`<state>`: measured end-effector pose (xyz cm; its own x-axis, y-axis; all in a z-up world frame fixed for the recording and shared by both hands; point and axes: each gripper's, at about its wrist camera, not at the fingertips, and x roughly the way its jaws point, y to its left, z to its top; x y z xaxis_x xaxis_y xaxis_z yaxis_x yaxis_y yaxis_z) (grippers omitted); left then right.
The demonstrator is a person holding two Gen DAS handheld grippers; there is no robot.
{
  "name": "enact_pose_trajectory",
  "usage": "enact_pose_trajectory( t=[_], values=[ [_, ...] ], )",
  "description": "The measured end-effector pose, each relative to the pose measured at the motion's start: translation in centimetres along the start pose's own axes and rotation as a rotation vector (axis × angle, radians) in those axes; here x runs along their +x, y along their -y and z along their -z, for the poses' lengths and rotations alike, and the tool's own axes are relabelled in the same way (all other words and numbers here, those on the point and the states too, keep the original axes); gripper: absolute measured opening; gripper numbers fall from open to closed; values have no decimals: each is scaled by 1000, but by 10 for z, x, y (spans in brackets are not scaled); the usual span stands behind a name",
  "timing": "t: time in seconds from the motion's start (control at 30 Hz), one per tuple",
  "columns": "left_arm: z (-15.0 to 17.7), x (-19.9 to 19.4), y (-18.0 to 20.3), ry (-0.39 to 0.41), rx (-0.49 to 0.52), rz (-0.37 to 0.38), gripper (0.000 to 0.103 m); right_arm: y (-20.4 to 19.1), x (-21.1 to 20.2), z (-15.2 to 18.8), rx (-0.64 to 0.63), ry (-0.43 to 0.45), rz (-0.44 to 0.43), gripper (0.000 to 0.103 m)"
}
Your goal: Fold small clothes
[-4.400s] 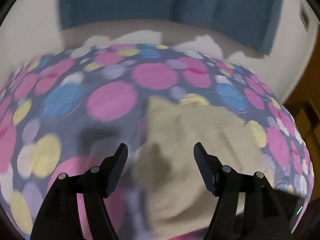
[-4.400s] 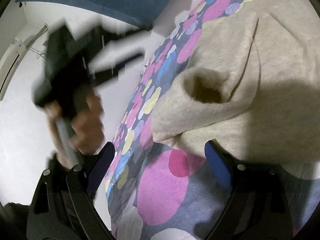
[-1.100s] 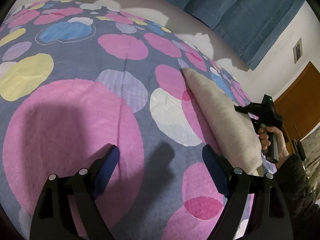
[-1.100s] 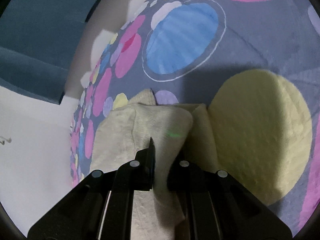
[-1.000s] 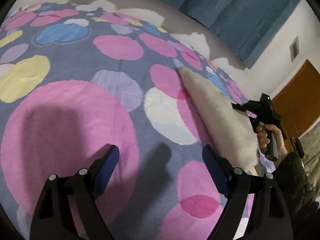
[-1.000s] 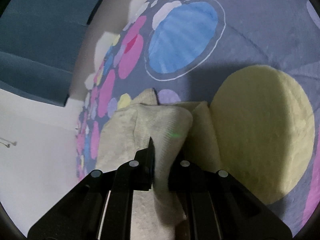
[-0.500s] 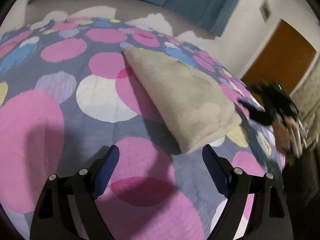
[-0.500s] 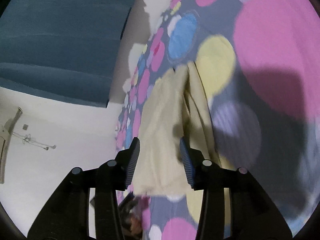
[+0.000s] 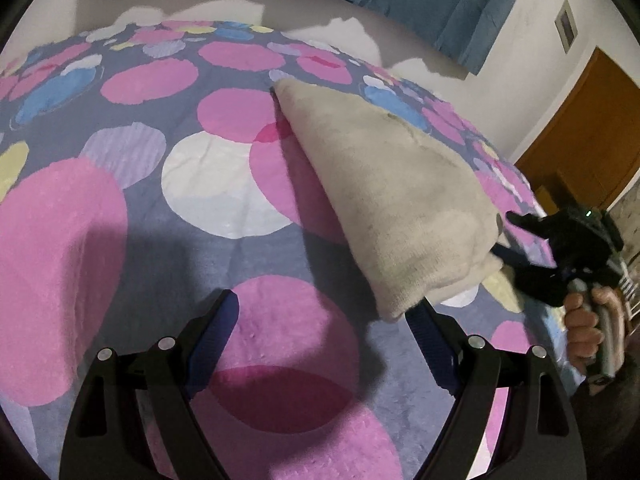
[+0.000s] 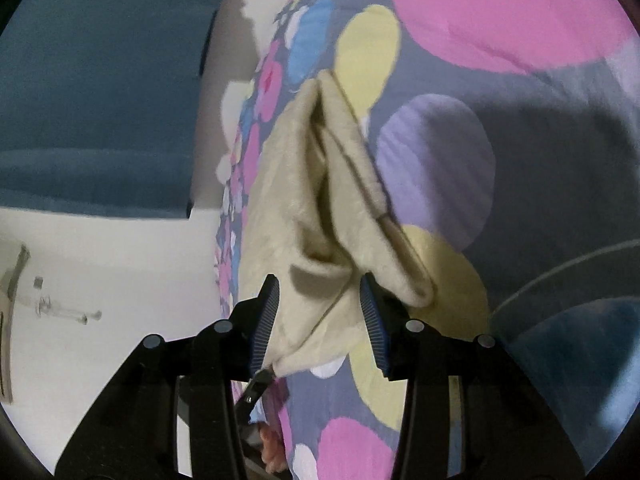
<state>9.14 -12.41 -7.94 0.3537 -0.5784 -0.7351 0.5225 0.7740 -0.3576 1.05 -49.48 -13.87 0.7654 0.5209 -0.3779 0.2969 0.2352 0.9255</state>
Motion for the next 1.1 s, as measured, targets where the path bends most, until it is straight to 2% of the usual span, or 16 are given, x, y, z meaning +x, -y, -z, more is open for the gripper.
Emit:
enact_pose_trajectory(
  t=[0.1, 0.2, 0.27, 0.33, 0.37, 0.5, 0.6, 0.73, 0.8, 0.93, 1.03, 1.1],
  values=[
    [0, -1, -2, 3, -14, 16, 84, -1, 0, 1, 10, 29, -11, 41],
    [0, 0, -3, 0, -8, 7, 84, -5, 4, 2, -15, 29, 20, 37],
    [0, -1, -2, 1, -8, 8, 84, -8, 9, 2, -48, 14, 59, 19],
    [0, -1, -3, 4, -13, 15, 84, -15, 11, 3, -70, 4, 74, 10],
    [0, -1, -3, 6, -17, 20, 84, -20, 7, 3, -83, 17, 69, 9],
    [1, -5, -6, 19, -32, 45, 84, -56, -27, 5, -178, 104, 4, 7],
    [2, -7, -3, 20, -24, 51, 84, -61, -47, 9, -229, 137, 19, 7],
    [4, -10, -3, 12, -22, 88, 84, -15, -45, 9, -164, 110, 105, 7],
    [5, -12, -4, 15, -28, 125, 84, 7, -40, 9, -118, 89, 107, 6],
    [5, -15, -10, 26, -69, 149, 84, 21, -37, 7, -86, 61, 30, 8],
    [5, -13, -10, 20, -75, 140, 84, 17, -49, 4, -70, 79, -37, 16],
    [5, -13, -8, 23, -66, 125, 84, 15, -56, 4, -87, 106, -47, 22]
  ],
)
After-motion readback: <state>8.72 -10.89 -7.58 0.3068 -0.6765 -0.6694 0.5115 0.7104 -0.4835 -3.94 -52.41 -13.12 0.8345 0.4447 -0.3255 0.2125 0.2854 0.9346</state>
